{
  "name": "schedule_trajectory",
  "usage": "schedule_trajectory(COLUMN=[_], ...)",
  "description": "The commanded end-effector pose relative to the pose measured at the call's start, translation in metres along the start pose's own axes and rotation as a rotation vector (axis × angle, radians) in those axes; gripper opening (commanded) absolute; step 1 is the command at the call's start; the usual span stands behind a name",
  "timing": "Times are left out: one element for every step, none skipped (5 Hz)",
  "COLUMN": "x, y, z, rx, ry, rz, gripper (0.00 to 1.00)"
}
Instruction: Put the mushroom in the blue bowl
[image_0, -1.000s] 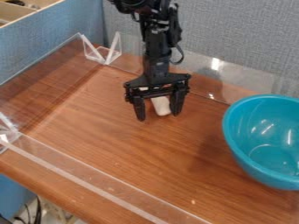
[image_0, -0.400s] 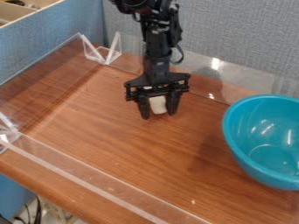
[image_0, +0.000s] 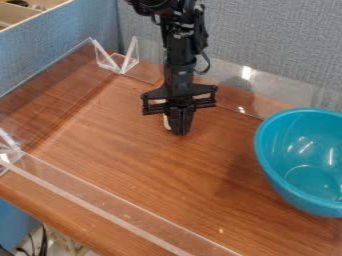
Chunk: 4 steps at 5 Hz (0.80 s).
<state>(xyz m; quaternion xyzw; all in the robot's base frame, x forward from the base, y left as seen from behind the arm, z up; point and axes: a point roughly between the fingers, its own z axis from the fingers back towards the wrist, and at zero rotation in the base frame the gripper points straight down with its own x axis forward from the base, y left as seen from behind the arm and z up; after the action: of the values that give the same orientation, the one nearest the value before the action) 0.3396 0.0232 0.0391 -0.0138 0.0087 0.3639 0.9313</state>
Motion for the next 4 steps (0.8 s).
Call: schedule_trajectory(x=[0.008, -0.001, -0.025, -0.059], y=[-0.006, -0.012, -0.041, -0.064], z=[0.053, 0.079, 0.109, 0.116], rx=[-0.085, -0.112, -0.153, -0.169], ry=[-0.101, -0.125, -0.144, -0.13], rz=[-0.018, -0.086, -0.231, -0.373], gripper=[0.0, 0.0, 0.0, 0.0])
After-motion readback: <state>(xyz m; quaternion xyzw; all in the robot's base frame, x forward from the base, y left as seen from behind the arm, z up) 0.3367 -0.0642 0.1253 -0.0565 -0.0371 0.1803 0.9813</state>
